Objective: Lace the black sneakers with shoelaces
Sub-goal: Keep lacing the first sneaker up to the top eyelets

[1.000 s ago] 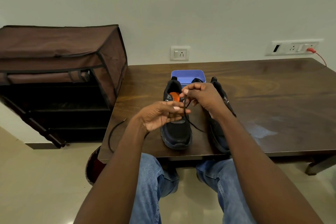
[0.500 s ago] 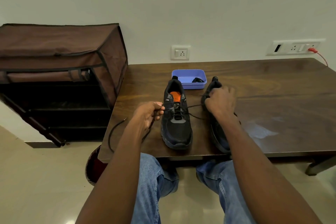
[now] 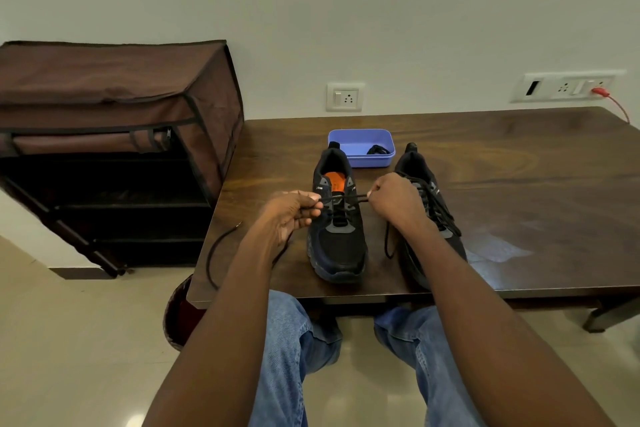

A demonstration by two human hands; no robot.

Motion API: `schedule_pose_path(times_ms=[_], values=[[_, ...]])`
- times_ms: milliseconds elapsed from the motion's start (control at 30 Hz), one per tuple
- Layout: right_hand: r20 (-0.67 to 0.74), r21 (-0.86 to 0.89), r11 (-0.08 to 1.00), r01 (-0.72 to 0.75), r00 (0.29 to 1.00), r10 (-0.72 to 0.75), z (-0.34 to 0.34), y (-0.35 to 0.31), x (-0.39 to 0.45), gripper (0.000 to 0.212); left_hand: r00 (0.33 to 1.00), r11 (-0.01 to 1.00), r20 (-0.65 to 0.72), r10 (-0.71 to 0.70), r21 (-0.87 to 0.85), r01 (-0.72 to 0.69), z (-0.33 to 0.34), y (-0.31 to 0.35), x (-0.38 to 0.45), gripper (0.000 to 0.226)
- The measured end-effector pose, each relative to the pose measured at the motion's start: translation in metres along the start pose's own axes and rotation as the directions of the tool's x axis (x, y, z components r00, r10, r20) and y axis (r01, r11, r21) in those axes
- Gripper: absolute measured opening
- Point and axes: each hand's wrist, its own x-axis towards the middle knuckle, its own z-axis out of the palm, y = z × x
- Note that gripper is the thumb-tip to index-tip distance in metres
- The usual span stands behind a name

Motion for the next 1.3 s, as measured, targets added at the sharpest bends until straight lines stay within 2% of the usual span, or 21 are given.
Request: schedule_pose_path(times_ms=[100, 167, 200, 267, 333, 433, 600, 667, 733, 800, 900, 1000, 1100, 1200, 1300], values=[[-0.035, -0.149, 0.989, -0.001, 0.999, -0.004, 0.003, -0.001, -0.005, 0.013, 1.0, 1.0, 0.001, 0.002, -0.003, -0.002, 0.005, 0.0, -0.001, 0.011], [-0.078, -0.2, 0.975, 0.092, 0.991, -0.11, 0.006, -0.006, -0.006, 0.007, 1.0, 1.0, -0.009, 0.024, 0.007, -0.024, 0.008, 0.0, -0.003, 0.008], [-0.089, -0.154, 0.974, 0.164, 0.98, -0.178, 0.009, -0.009, -0.006, 0.008, 0.999, 0.999, -0.013, 0.035, 0.012, -0.034, 0.01, 0.0, -0.004, 0.007], [-0.039, 0.073, 0.959, 0.273, 0.962, -0.271, 0.012, -0.017, -0.007, 0.019, 0.998, 0.997, -0.024, 0.057, 0.044, -0.056, 0.011, -0.001, -0.003, 0.01], [0.049, 0.233, 0.932, 0.28, 0.953, -0.298, 0.015, -0.023, -0.009, 0.021, 0.995, 0.992, -0.056, 0.077, 0.104, -0.071, 0.01, -0.003, -0.001, 0.015], [0.109, 0.233, 0.936, 0.266, 0.949, -0.297, 0.023, -0.024, -0.008, 0.013, 0.989, 0.987, -0.108, 0.099, 0.134, -0.085, 0.011, -0.005, 0.004, 0.02], [0.044, 0.315, 0.922, 0.226, 0.967, -0.252, 0.029, -0.023, -0.003, 0.014, 0.986, 0.987, -0.117, 0.121, 0.121, -0.107, 0.016, -0.007, 0.008, 0.022], [0.049, 0.259, 0.942, 0.212, 0.971, -0.232, 0.032, -0.023, 0.0, 0.018, 0.981, 0.986, -0.136, 0.138, 0.116, -0.122, 0.018, -0.009, 0.01, 0.02], [-0.019, 0.062, 0.965, 0.253, 0.967, -0.252, 0.036, -0.021, 0.003, 0.018, 0.963, 0.981, -0.2, 0.18, 0.115, -0.159, 0.019, -0.012, 0.012, 0.017], [-0.087, -0.11, 0.944, 0.31, 0.944, -0.319, 0.041, -0.019, 0.005, 0.016, 0.936, 0.969, -0.262, 0.235, 0.143, -0.203, 0.02, -0.015, 0.014, 0.008], [-0.116, -0.225, 0.904, 0.364, 0.911, -0.396, 0.046, -0.023, 0.006, 0.012, 0.913, 0.945, -0.292, 0.287, 0.24, -0.221, 0.02, -0.017, 0.015, 0.007], [-0.077, -0.284, 0.892, 0.352, 0.919, -0.387, 0.053, -0.028, 0.008, 0.017, 0.919, 0.938, -0.267, 0.29, 0.268, -0.218, 0.022, -0.02, 0.02, 0.009], [-0.052, -0.152, 0.927, 0.342, 0.934, -0.353, 0.055, -0.029, 0.012, 0.007, 0.921, 0.938, -0.267, 0.286, 0.274, -0.212, 0.022, -0.022, 0.023, 0.011], [0.048, 0.117, 0.968, 0.221, 0.973, -0.228, 0.051, -0.024, 0.021, 0.024, 0.922, 0.945, -0.27, 0.278, 0.25, -0.212, 0.02, -0.022, 0.025, 0.012], [0.082, 0.242, 0.952, 0.188, 0.973, -0.214, 0.048, -0.021, 0.023, 0.031, 0.928, 0.951, -0.262, 0.263, 0.235, -0.203, 0.021, -0.021, 0.024, 0.013]])
